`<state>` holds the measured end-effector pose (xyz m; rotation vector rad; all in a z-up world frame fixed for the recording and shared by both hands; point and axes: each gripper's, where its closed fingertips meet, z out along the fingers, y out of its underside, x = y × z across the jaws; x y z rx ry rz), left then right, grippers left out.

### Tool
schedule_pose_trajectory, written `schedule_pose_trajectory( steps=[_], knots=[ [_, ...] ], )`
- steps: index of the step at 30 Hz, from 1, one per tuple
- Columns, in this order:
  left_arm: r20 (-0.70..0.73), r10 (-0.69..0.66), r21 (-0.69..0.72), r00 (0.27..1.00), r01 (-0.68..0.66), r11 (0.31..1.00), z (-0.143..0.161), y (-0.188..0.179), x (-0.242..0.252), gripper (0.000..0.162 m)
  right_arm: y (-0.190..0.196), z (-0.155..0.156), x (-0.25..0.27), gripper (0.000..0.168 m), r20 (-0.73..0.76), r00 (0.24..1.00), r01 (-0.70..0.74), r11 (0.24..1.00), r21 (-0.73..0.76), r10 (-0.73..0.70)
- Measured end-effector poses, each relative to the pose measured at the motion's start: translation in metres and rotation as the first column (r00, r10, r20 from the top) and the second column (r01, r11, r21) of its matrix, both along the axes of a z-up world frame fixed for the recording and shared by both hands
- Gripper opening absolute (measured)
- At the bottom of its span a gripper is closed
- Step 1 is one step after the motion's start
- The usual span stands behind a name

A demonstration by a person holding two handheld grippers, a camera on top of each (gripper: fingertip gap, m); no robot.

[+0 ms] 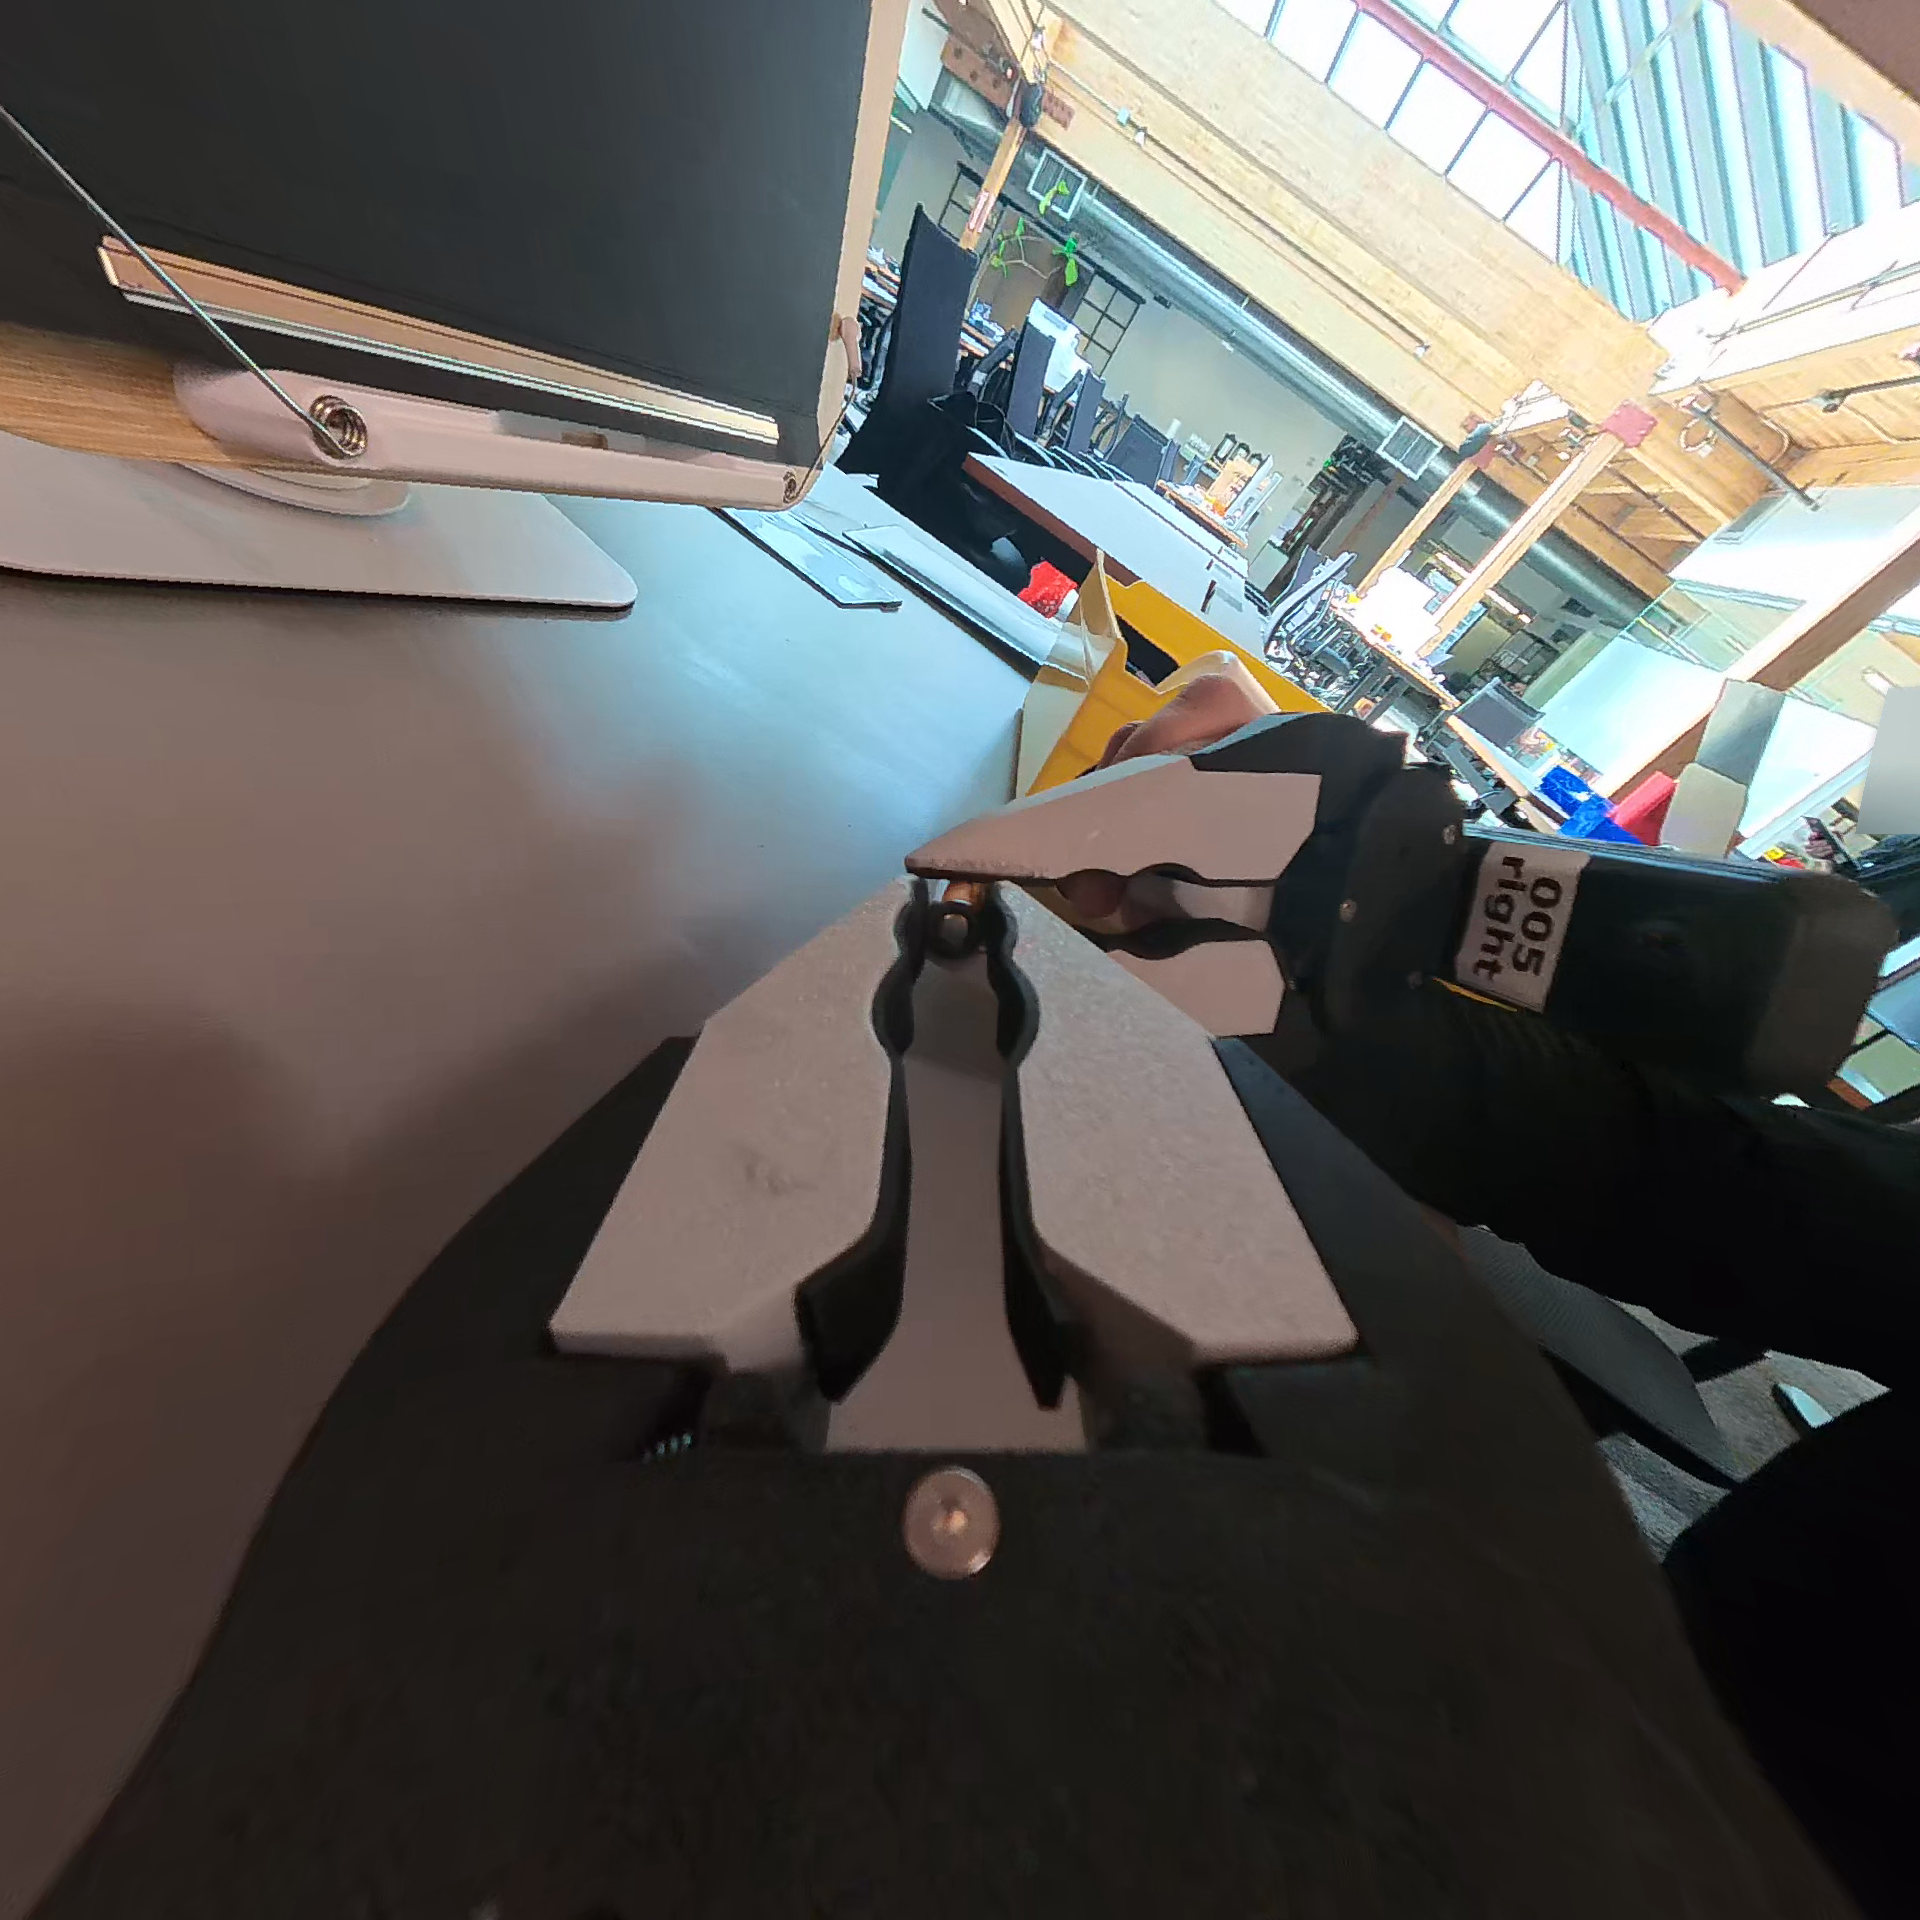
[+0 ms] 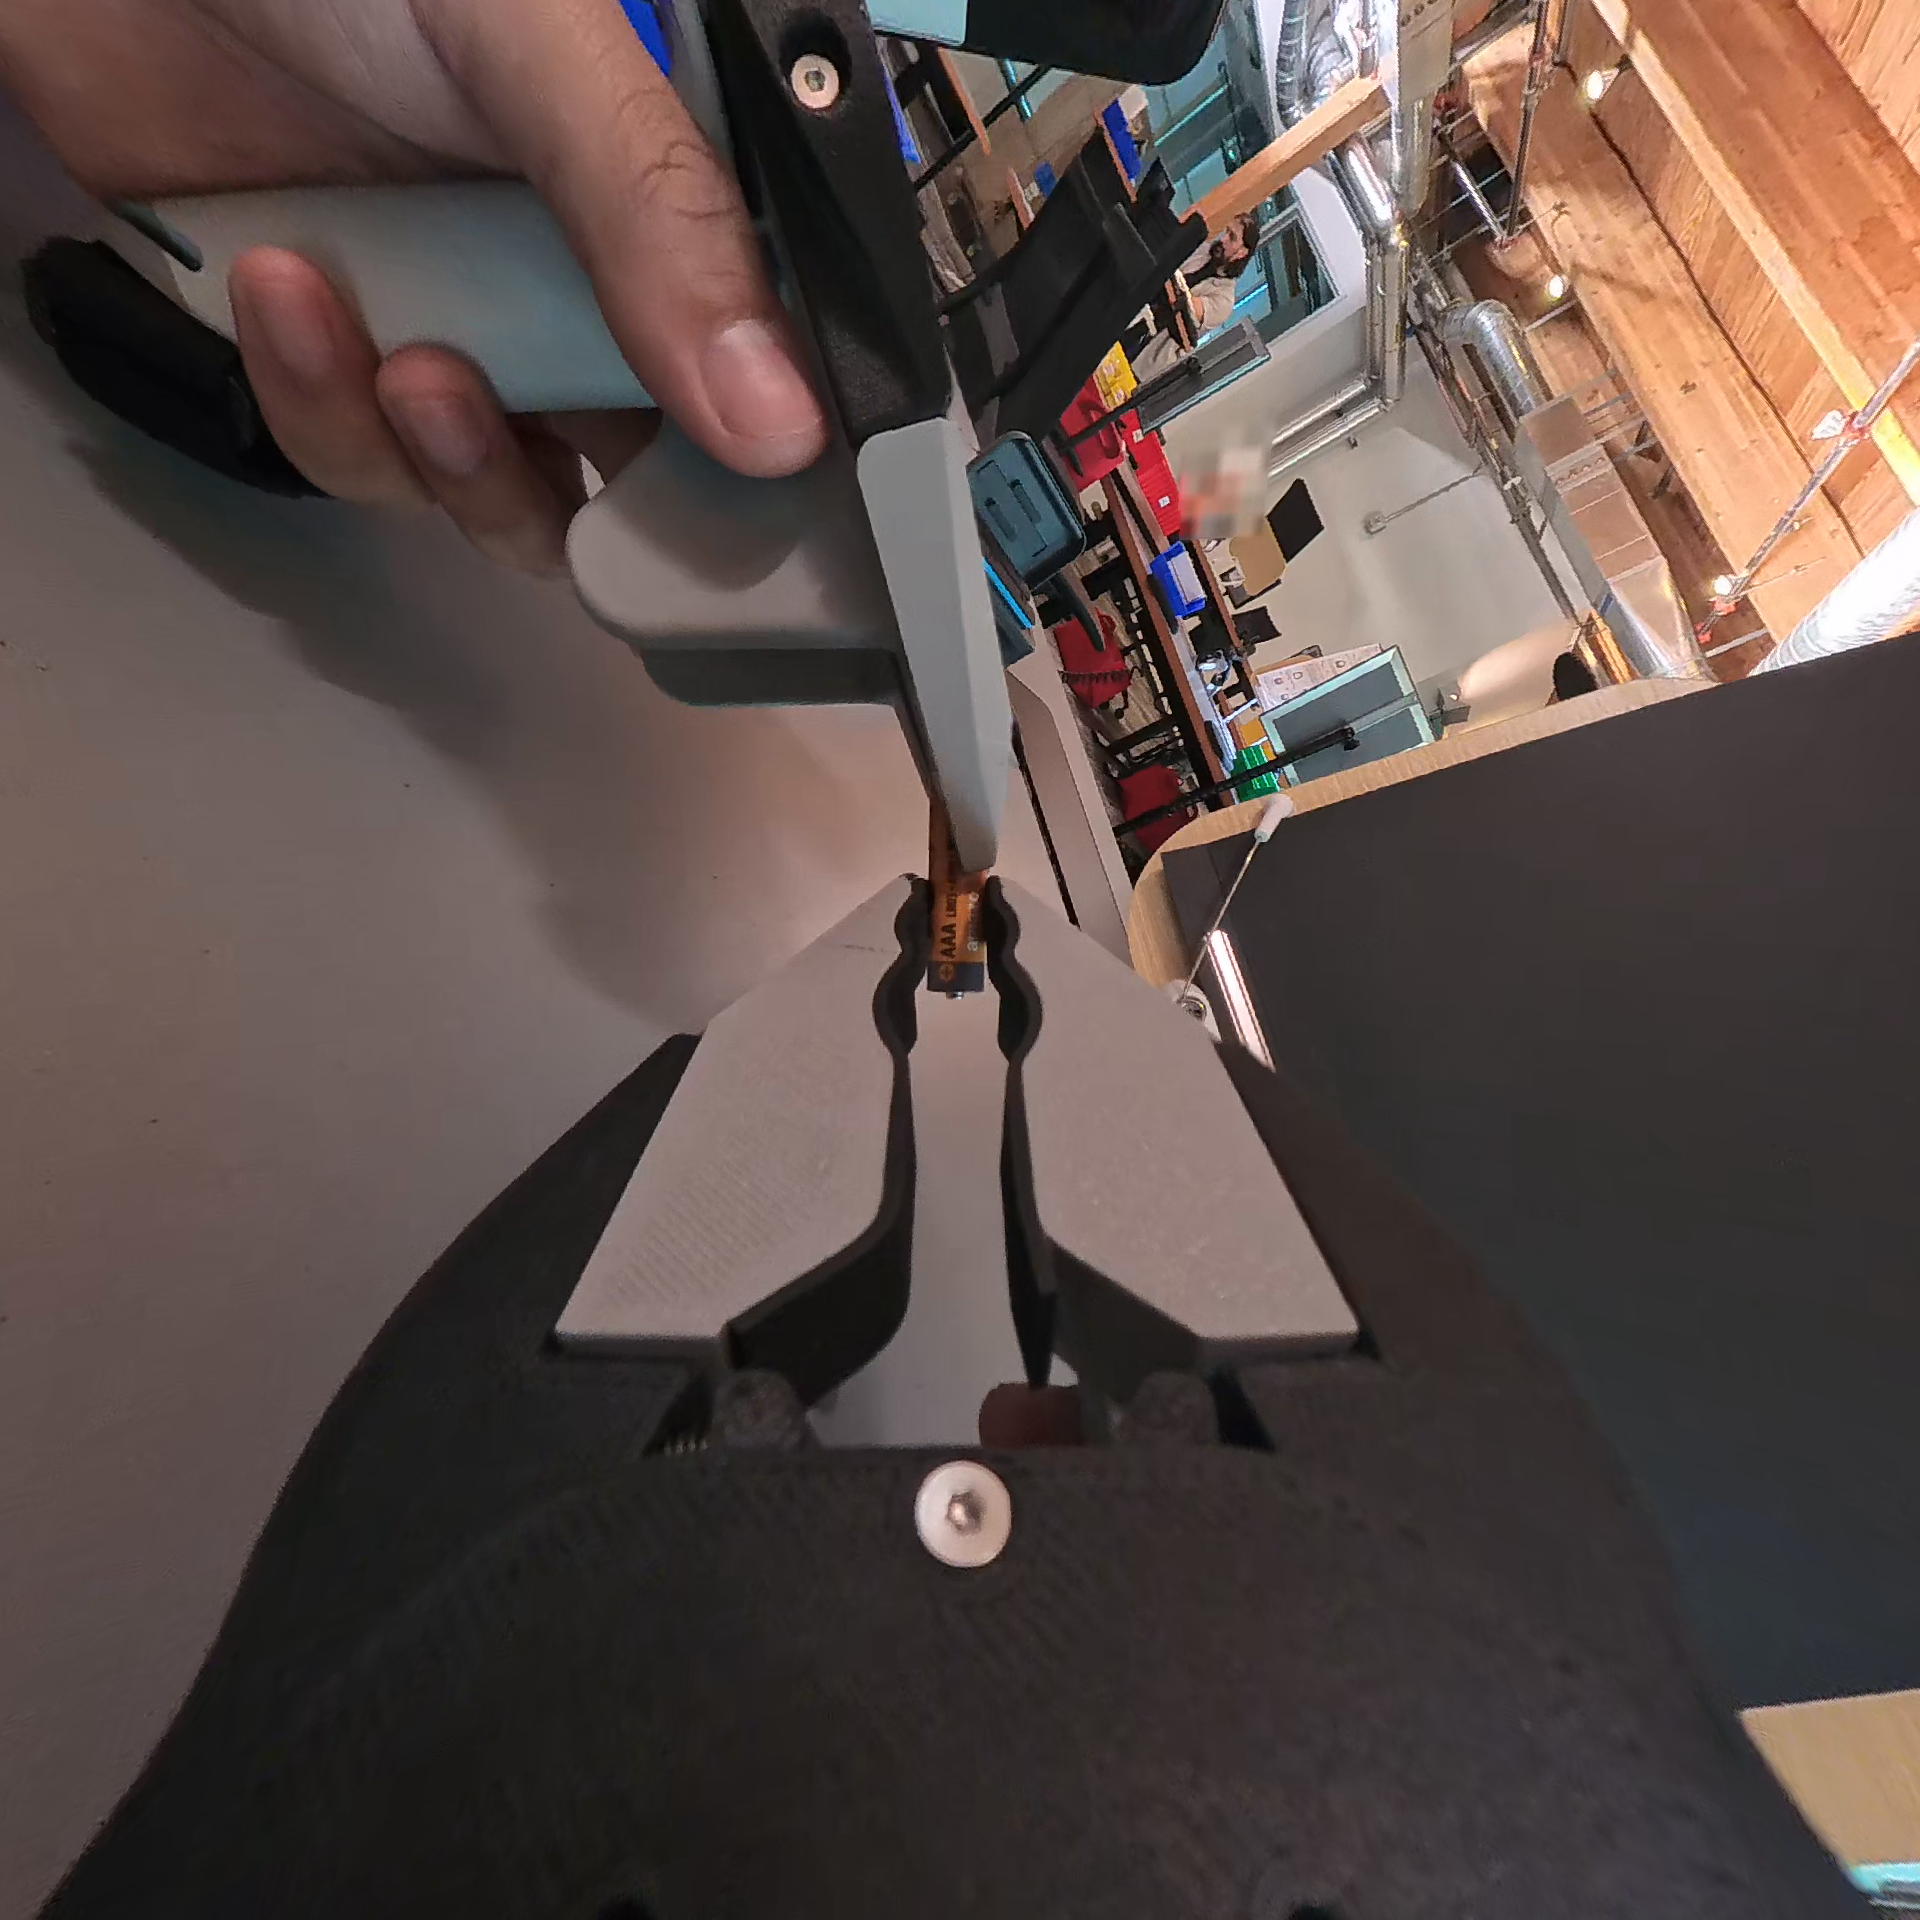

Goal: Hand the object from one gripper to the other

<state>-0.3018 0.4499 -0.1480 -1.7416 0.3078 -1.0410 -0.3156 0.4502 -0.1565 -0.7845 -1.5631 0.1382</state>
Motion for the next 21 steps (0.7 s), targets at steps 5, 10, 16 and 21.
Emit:
schedule_pose_trajectory(
  steps=[5, 10, 16, 21],
  knots=[
    [-0.003, 0.0, -0.002, 1.0, 0.0, 1.0, -0.001, 0.0, 0.001, 0.008, 0.001, 0.001, 0.0, 0.006, -0.008, 1.0, 0.002, 1.0, -0.021, -0.002],
    [-0.027, -0.006, 0.008, 1.0, 0.006, 1.0, -0.001, 0.0, 0.002, 0.007, 0.002, 0.001, 0.0, 0.006, -0.016, 1.0, 0.002, 0.999, -0.044, -0.003],
    [-0.107, 0.02, 0.048, 0.994, -0.015, 0.999, -0.002, 0.002, 0.0, 0.008, -0.002, -0.004, 0.0, 0.018, -0.03, 0.999, -0.047, 0.941, -0.336, 0.039],
    [-0.093, 0.168, 0.219, 0.981, -0.145, 0.965, 0.027, 0.007, -0.023, 0.008, 0.002, -0.001, 0.005, 0.024, -0.098, 0.993, -0.117, 0.763, -0.636, 0.07]
  ],
)
